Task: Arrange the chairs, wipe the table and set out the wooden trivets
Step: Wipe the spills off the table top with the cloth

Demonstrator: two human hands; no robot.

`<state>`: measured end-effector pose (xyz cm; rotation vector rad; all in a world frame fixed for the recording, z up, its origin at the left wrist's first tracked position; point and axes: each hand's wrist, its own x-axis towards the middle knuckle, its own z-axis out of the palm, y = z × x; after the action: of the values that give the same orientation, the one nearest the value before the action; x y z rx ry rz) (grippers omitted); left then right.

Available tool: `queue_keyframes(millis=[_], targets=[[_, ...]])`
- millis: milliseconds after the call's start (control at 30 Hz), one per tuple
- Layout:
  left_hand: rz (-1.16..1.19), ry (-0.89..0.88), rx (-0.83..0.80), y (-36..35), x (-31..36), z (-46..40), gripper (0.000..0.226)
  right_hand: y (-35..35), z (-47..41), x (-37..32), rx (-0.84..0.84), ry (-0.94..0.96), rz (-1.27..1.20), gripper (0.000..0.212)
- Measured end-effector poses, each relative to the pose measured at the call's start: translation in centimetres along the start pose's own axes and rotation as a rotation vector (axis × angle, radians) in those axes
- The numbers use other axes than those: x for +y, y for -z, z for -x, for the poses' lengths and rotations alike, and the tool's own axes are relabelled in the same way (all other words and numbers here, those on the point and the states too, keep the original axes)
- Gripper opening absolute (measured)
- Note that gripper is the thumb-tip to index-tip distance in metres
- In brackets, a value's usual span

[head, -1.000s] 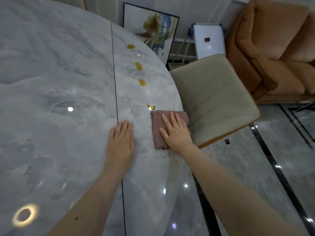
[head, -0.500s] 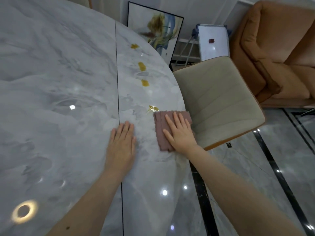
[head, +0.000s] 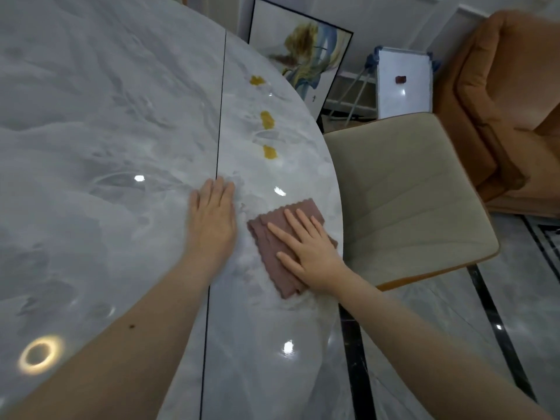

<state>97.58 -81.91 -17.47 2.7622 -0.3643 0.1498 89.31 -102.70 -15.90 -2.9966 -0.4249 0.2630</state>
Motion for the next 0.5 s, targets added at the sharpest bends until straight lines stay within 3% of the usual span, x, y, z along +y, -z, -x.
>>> queue_keyframes(millis=[133, 233, 400, 500], targets=[[-0.006, 0.008, -0.004, -0.9, -0.3, 0.4, 0.058, 1.0, -5.1, 3.5, 0.042, -0.244, -0.023, 0.061], [0.017, 0.016, 0.014, -1.2, -0.4, 0.3, 0.059, 0.9, -10.0, 1.4, 0.077, -0.352, -0.053, 0.056], [0.063, 0.030, 0.050, -1.2, -0.5, 0.3, 0.049, -0.5, -6.6, -3.8, 0.139, -0.117, -0.048, 0.055], [0.081, 0.028, 0.043, -0.8, -0.4, 0.3, 0.053, -1.0, -0.6, -3.3, 0.049, 0.010, -0.027, 0.057]])
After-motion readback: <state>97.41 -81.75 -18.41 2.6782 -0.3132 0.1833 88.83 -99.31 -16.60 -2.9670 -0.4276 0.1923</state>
